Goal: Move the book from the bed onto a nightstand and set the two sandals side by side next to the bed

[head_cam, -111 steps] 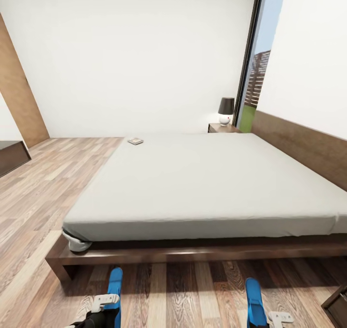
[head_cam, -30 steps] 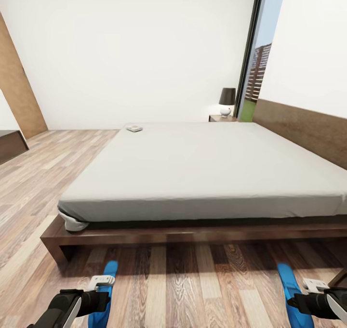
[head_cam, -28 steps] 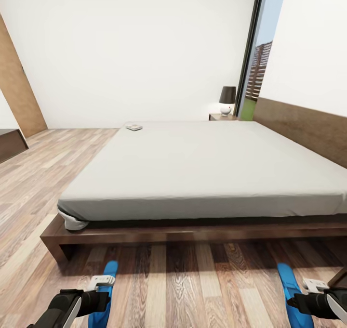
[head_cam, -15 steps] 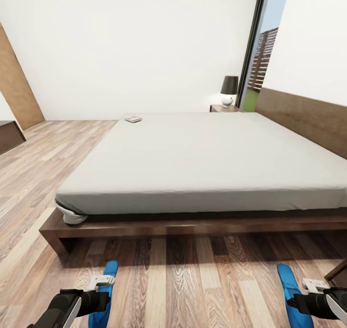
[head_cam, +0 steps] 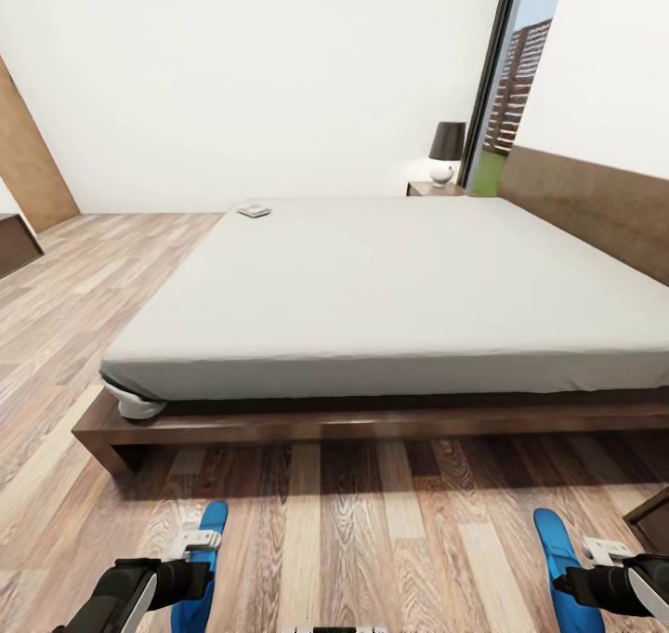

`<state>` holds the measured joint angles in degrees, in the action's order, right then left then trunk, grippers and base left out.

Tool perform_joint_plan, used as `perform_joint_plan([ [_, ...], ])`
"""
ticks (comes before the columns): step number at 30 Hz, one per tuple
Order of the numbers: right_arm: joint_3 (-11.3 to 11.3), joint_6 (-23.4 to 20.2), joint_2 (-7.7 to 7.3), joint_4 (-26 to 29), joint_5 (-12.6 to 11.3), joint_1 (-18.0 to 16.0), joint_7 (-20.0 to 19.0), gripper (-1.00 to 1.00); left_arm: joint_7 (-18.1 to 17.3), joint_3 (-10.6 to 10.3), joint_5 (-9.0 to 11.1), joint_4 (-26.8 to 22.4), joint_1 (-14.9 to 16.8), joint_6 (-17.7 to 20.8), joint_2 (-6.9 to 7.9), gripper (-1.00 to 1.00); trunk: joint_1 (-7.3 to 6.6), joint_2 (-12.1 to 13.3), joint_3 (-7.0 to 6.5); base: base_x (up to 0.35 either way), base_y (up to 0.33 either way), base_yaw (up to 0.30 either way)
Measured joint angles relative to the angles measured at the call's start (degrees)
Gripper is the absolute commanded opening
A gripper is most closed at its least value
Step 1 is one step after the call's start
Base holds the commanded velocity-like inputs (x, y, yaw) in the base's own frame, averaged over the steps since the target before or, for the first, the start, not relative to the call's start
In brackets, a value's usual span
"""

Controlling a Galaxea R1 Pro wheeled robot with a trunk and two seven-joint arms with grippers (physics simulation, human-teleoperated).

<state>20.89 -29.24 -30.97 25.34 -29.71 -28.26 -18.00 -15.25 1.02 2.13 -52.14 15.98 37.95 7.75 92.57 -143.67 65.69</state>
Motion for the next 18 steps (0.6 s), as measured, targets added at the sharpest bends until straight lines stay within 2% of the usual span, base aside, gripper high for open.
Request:
perform_joint_plan([
  [18,0.25,0.0,0.03,0.01,-0.02,0.0,-0.01,-1.0,0.0,0.1,0.0,0.0,0.0,-0.78,0.0,-1.0,0.46,-0.24,3.99,0.0,0.0,0.0],
])
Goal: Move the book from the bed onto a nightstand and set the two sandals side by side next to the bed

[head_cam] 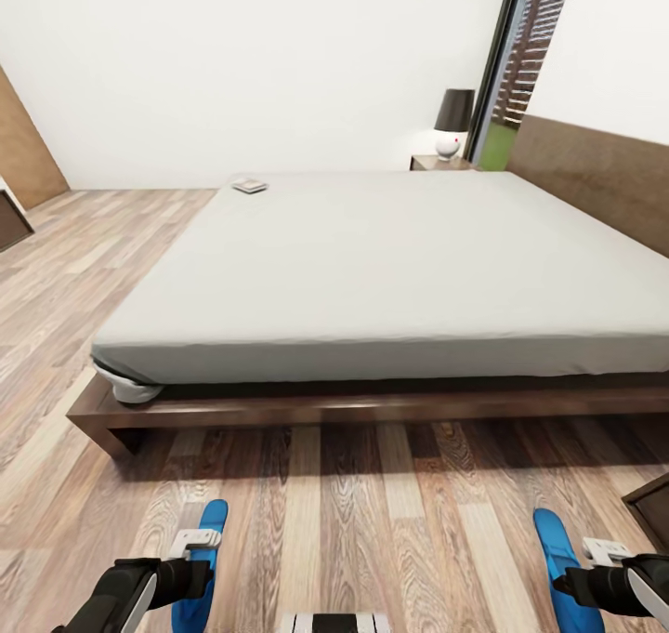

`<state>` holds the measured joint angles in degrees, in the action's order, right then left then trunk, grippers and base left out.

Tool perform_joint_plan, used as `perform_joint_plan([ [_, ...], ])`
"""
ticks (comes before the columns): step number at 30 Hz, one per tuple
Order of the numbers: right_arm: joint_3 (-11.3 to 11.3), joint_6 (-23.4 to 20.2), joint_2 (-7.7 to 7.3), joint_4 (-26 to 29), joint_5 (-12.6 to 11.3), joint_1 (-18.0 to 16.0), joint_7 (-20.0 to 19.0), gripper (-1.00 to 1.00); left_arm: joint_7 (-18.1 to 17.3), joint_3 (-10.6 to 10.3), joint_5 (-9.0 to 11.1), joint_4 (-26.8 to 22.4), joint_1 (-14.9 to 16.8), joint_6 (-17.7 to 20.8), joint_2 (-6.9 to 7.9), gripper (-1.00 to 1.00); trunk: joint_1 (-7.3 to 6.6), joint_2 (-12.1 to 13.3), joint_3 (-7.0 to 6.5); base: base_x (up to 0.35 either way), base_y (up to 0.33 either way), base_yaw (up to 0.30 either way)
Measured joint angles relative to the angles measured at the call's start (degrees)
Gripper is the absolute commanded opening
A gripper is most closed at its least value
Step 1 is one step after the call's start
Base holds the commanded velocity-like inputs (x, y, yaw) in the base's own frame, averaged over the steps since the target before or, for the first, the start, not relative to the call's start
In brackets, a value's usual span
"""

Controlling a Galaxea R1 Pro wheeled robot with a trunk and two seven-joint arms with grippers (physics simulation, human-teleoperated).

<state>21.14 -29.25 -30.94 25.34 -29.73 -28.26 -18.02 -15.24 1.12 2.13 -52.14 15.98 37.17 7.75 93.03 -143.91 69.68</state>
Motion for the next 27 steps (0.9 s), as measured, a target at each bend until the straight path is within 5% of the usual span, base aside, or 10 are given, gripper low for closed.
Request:
perform_joint_plan([
  [11,0.11,0.0,0.06,0.01,0.0,0.0,0.0,-1.0,0.0,0.16,-0.04,0.0,0.0,-0.02,0.02,-1.0,0.28,-0.15,2.44,0.0,0.0,0.0],
  [15,0.1,0.0,0.06,0.01,-0.02,-0.01,0.0,-1.0,0.1,4.61,-0.5,-0.13,0.01,-0.14,0.41,-1.0,0.28,-0.15,2.44,0.0,0.0,0.0],
  [20,0.17,0.0,0.06,0.0,-0.02,-0.01,0.0,-1.0,0.12,9.58,-0.74,-0.84,0.06,-0.14,3.75,-1.0,0.28,-0.15,2.44,0.0,0.0,0.0],
  [27,0.17,0.0,0.06,0.0,-0.02,-0.01,0.0,-1.0,0.13,10.09,-0.55,-2.4,0.09,-0.1,5.83,-1.0,0.28,-0.15,2.44,0.0,0.0,0.0],
])
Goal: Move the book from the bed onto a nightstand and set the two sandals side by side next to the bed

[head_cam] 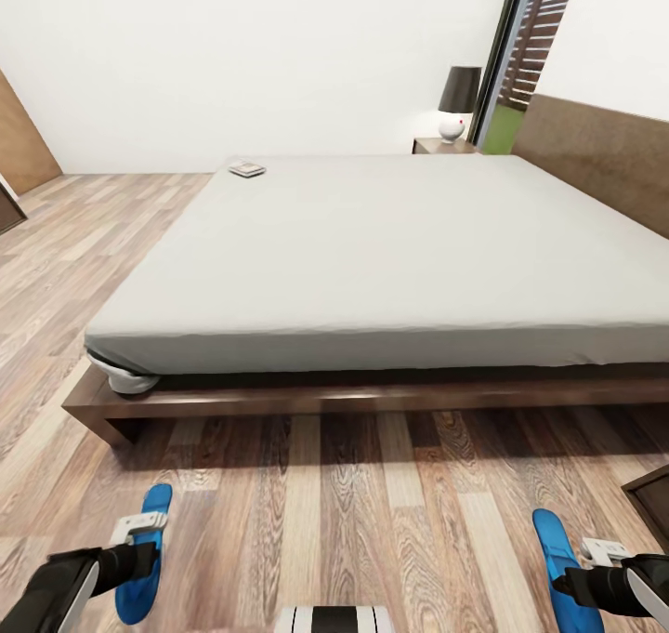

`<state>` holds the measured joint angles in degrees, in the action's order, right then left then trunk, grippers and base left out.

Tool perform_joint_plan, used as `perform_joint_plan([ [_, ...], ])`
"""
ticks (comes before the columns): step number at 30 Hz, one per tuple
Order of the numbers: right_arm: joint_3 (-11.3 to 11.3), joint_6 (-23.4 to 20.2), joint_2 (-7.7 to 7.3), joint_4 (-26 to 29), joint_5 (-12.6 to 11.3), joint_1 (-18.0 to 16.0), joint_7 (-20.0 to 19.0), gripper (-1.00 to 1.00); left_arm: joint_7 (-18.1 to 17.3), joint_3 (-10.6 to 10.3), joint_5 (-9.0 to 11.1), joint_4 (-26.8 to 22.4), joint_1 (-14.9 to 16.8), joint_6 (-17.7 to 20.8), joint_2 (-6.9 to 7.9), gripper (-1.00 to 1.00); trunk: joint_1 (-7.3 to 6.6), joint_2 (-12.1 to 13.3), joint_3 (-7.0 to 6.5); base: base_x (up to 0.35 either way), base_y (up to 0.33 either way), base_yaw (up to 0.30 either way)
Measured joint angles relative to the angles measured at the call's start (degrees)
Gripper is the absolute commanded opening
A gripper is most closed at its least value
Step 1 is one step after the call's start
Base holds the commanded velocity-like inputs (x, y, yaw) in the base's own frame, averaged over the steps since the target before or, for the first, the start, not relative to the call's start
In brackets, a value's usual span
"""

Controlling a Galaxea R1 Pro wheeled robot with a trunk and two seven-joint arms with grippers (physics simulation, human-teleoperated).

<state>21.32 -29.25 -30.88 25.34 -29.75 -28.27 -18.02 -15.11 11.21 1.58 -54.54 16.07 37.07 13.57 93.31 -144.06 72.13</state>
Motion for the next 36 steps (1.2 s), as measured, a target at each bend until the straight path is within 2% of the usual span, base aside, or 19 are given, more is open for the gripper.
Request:
perform_joint_plan([
  [4,0.0,0.0,0.0,0.0,0.01,0.0,0.0,-1.0,0.05,0.01,0.14,-1.34,0.34,0.22,0.43,-1.0,0.0,0.0,0.0,0.0,0.0,0.0],
  [7,0.0,0.0,0.0,-0.02,0.01,0.0,0.0,-1.0,0.05,0.02,0.13,-3.29,2.02,0.9,0.44,-1.0,0.0,0.0,0.0,0.0,0.0,0.0],
  [12,0.05,0.0,0.0,-0.02,0.0,0.0,0.0,-1.0,0.07,0.02,-0.04,-3.98,3.97,4.49,0.45,-1.0,0.0,0.0,0.0,0.0,0.0,0.0],
  [15,0.05,0.0,0.0,-0.01,0.02,0.01,0.0,-1.0,0.11,-0.15,-0.62,-3.98,4.16,5.01,0.28,-1.0,0.08,-0.04,0.66,0.0,0.0,0.0],
  [21,0.07,0.0,0.0,0.02,0.02,0.01,0.0,-1.0,0.2,-0.58,-4.06,-3.94,4.21,5.21,-0.19,-1.0,0.24,-0.12,1.99,0.0,0.0,0.0],
  [23,0.07,0.0,0.0,0.05,0.02,0.01,0.0,-1.0,0.22,-1.07,-4.61,-3.94,4.21,5.24,-0.37,-1.0,0.29,-0.14,2.43,0.0,0.0,0.0],
  [29,0.07,0.0,0.0,0.08,0.02,0.01,0.0,-1.0,0.25,-3.03,-5.31,-3.94,4.21,5.25,-1.04,-1.0,0.44,-0.23,3.76,0.0,0.0,0.0],
  [36,0.04,0.0,0.0,0.16,0.03,0.01,0.0,-1.0,0.25,-3.22,-5.4,-3.93,4.21,5.24,-1.15,-1.0,0.62,-0.32,5.31,0.0,0.0,0.0],
])
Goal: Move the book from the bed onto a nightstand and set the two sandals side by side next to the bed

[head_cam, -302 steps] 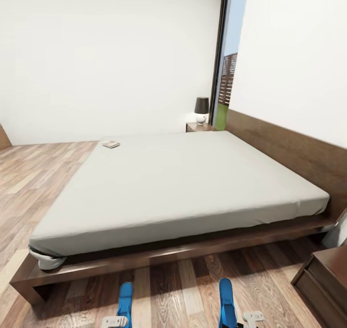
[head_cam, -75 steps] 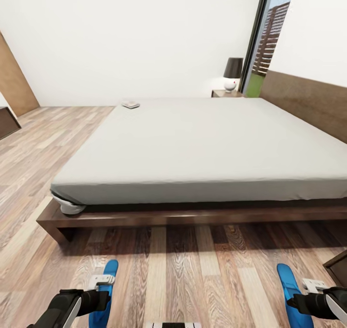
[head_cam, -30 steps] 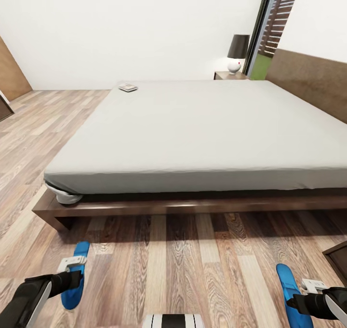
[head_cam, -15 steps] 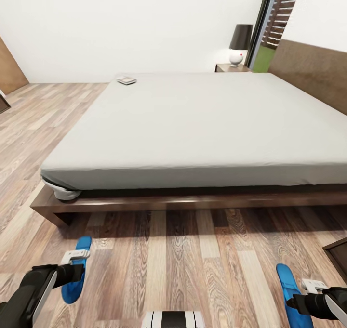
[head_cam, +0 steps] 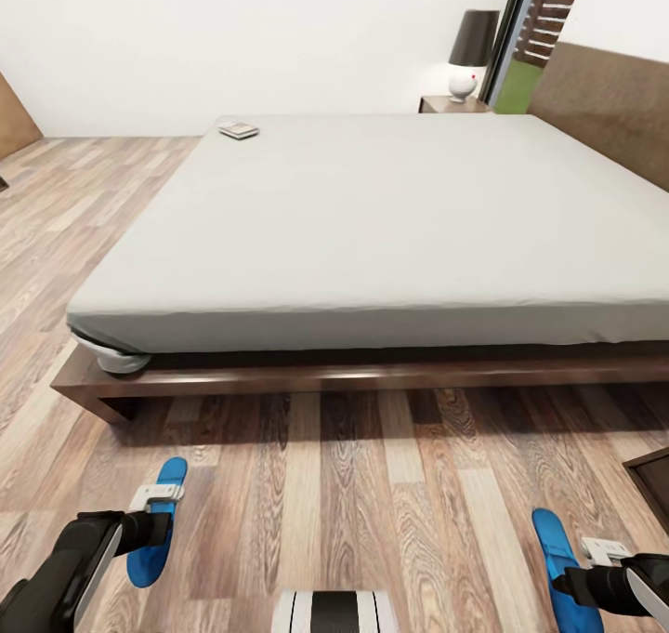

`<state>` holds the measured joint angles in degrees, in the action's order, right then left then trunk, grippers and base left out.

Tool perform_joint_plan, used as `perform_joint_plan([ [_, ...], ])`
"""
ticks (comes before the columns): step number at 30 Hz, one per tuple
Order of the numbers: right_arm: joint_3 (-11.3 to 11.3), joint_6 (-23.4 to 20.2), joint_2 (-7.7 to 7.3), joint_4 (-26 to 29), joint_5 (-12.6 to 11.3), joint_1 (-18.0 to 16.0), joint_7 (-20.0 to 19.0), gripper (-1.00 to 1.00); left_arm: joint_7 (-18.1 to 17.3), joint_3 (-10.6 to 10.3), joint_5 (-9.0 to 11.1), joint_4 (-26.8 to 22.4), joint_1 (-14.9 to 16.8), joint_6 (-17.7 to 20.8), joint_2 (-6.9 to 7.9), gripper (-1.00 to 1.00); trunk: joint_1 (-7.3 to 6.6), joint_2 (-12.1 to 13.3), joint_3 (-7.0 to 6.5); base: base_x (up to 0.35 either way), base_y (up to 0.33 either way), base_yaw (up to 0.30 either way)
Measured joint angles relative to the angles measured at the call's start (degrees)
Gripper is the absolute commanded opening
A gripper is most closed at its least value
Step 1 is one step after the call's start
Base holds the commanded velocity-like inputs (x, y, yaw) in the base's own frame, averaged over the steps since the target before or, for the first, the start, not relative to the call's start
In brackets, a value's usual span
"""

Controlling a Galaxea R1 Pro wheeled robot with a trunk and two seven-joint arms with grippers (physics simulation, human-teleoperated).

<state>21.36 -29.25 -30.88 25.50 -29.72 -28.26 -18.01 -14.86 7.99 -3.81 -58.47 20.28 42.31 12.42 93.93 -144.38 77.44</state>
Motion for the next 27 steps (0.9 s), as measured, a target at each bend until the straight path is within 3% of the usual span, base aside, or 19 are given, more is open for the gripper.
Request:
perform_joint_plan([
  [6,-0.04,0.2,-0.07,0.48,-0.06,0.0,-0.08,-1.0,0.04,-0.01,0.01,0.07,0.0,-0.04,-0.01,-1.0,0.15,-0.08,1.33,0.0,0.0,0.0],
  [15,-0.08,0.06,-0.17,8.0,-0.01,0.02,-0.32,-1.0,0.09,-0.01,0.01,0.24,0.0,-0.17,-0.01,-1.0,0.39,-0.2,3.32,0.0,0.0,0.0],
  [22,-0.66,0.44,-0.34,8.28,0.05,0.01,-0.28,-1.0,0.09,-0.01,0.01,0.23,0.0,-0.18,-0.01,-1.0,0.38,-0.2,3.33,0.0,0.0,0.0],
  [27,-0.84,0.57,-0.42,8.28,0.0,0.01,-0.32,-1.0,0.09,-0.01,-0.01,0.24,0.0,-0.18,-0.01,-1.0,0.52,-0.27,4.43,0.0,0.0,0.0],
])
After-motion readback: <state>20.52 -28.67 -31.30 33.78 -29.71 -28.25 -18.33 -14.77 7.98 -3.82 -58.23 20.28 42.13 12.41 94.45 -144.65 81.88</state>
